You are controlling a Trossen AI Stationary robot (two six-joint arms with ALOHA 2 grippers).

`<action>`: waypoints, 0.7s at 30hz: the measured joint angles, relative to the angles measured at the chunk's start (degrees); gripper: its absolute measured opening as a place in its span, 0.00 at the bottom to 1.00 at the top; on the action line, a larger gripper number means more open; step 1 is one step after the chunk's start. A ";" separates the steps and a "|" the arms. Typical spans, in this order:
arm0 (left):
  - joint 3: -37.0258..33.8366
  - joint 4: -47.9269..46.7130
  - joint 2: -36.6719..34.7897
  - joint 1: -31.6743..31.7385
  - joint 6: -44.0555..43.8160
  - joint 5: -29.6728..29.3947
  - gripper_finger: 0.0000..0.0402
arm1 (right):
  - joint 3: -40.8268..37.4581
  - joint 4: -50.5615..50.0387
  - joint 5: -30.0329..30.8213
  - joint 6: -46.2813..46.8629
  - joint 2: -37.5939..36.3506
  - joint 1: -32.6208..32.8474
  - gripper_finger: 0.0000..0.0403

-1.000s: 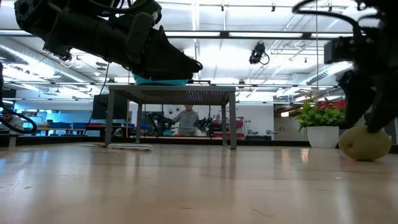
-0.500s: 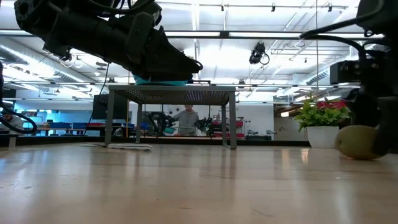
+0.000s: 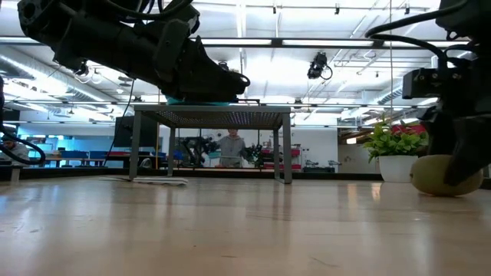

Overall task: Pick & Place Fruit
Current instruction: Put the green kiwi into the blue strainer bowl

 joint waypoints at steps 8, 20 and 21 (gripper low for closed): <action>0.00 0.02 0.00 0.01 0.04 -0.09 0.86 | 0.02 1.92 -1.46 0.69 -0.02 -0.02 0.58; 0.00 3.00 0.00 -1.18 6.19 0.07 0.86 | 0.00 32.07 3.45 -10.29 0.02 0.00 0.60; 0.00 4.07 0.00 -1.73 7.62 0.45 0.86 | 0.00 35.60 5.08 -12.02 0.02 0.00 0.60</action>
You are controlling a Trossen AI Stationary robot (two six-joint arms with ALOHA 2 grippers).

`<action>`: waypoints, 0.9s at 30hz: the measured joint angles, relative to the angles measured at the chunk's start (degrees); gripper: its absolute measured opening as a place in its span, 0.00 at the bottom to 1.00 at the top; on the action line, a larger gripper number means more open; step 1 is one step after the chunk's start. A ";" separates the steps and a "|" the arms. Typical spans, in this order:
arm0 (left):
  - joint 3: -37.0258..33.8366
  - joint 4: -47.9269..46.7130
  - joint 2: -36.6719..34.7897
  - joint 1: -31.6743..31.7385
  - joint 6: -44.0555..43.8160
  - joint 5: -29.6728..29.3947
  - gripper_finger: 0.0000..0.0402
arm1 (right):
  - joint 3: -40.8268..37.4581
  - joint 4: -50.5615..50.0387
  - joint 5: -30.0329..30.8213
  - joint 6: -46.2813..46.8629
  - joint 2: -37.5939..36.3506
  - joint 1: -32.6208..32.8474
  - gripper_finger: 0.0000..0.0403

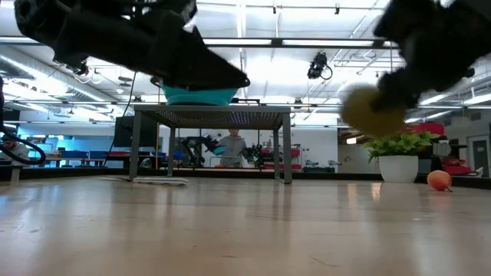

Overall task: Pick & Place Fruit
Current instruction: Put the green kiwi into the blue strainer bowl

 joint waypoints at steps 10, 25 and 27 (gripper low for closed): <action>0.07 7.11 -0.02 -5.76 23.10 3.40 0.86 | 0.00 19.54 4.84 -8.49 2.23 -2.37 0.60; 0.04 5.37 -0.02 -5.70 46.94 12.65 0.87 | 2.86 35.44 -12.23 -11.82 14.98 -8.23 0.60; 0.04 5.46 -0.02 -5.66 47.77 12.68 0.88 | 4.47 35.55 -14.25 -12.04 16.21 -8.81 0.60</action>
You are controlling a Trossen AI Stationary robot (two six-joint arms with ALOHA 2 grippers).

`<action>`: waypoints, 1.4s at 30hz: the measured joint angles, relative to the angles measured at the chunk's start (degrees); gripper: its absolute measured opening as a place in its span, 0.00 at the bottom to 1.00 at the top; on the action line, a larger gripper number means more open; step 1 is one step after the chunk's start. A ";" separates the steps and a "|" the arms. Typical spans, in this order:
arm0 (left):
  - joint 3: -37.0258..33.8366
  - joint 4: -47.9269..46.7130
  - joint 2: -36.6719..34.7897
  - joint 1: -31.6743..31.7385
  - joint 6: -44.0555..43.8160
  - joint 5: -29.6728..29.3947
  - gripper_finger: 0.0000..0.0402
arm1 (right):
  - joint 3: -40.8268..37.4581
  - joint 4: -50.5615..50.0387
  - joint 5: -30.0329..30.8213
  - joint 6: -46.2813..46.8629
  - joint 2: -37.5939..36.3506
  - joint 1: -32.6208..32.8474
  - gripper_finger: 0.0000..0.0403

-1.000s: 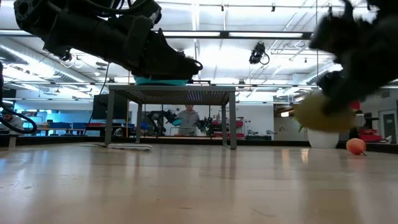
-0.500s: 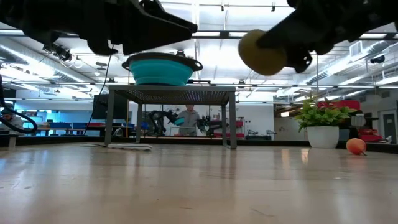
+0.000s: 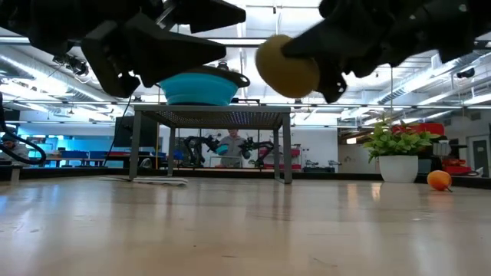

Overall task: Pick & Place Fruit
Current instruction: Put the green kiwi into the blue strainer bowl

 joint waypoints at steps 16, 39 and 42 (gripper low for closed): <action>0.00 -4.01 0.00 0.00 -0.48 -0.20 0.96 | 6.15 0.69 -6.39 1.99 6.80 -3.86 0.60; 3.74 -9.44 0.13 2.29 0.48 0.88 0.96 | 6.15 3.45 -10.50 2.21 6.74 -4.61 0.60; 3.74 -9.47 0.15 2.87 0.29 0.90 0.95 | 6.15 3.45 -10.50 2.21 6.74 -4.61 0.60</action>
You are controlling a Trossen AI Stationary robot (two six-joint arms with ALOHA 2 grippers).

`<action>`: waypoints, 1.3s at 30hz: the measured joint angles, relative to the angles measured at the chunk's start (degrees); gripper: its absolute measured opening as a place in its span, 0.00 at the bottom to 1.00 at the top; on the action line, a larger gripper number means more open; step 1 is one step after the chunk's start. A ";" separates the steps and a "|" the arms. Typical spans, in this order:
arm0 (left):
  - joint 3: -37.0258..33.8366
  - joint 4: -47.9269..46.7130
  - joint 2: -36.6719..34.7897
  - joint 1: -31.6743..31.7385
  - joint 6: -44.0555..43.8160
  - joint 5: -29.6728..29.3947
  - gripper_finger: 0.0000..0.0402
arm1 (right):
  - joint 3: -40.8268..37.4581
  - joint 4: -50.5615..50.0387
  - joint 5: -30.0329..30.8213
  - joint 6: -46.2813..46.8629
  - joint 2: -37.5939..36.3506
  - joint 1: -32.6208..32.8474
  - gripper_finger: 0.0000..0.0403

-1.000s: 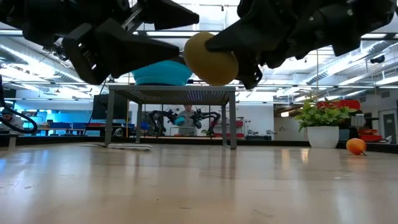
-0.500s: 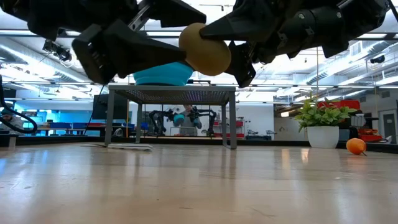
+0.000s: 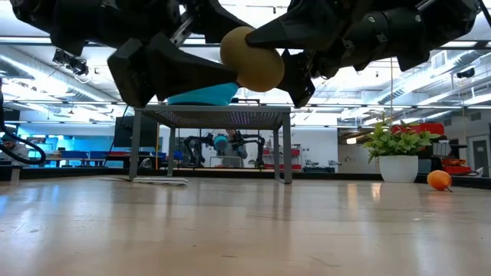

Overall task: Pick & Place Fruit
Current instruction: Put the green kiwi into the blue strainer bowl

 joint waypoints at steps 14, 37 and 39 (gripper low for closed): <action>0.00 0.03 0.09 0.39 -1.64 1.72 0.94 | 0.00 -0.92 0.09 -0.01 0.00 0.00 0.60; 5.62 2.94 10.47 -0.47 -1.54 -4.77 0.93 | -0.07 -5.53 0.15 0.00 -0.04 0.00 0.60; 5.60 3.03 10.47 -0.75 -1.58 -5.19 0.92 | -0.07 -5.74 0.15 0.00 -0.04 0.00 0.60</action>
